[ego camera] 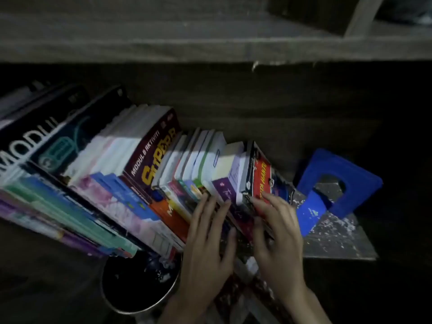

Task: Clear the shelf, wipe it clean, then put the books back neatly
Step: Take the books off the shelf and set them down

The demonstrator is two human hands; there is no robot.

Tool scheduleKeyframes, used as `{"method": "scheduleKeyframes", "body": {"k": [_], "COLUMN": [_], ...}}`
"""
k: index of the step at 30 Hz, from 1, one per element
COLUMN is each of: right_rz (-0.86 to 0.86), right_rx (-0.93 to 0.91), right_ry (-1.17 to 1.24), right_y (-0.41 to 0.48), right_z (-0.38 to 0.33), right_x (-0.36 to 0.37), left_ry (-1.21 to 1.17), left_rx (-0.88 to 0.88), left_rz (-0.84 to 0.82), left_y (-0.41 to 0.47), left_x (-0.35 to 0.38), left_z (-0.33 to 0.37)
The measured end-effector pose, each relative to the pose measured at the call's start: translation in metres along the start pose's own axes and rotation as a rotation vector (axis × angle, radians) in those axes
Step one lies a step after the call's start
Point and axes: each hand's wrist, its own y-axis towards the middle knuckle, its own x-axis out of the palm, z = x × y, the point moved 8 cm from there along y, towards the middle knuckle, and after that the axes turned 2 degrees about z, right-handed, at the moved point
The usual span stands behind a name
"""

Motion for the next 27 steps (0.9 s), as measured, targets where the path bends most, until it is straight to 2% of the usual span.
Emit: {"method": "scheduleKeyframes", "body": {"k": [7,14,21,25,27], "right_rz": [0.030,-0.070,-0.091,-0.222,-0.274], "right_rx": [0.062,0.251,0.284,0.332,0.324], "right_ry": [-0.022,-0.080,-0.130,-0.195,-0.248], "right_y": [-0.022,-0.018,-0.015,-0.020,-0.025], "right_z": [0.012,0.021,0.025,0.034,0.036], "right_x": [0.000,0.012,0.018,0.029,0.036], "left_ry": [-0.039,-0.027,0.082,0.164,0.182], "left_rx": [-0.012,-0.071,-0.118,-0.166,-0.159], "left_rz": [0.013,-0.011,-0.076,-0.187,-0.170], "left_y": [-0.017,-0.001,0.022,0.030,0.033], "left_x": [-0.004,-0.012,-0.006,0.007,0.009], "left_z": [0.002,0.017,0.019,0.011,0.013]}}
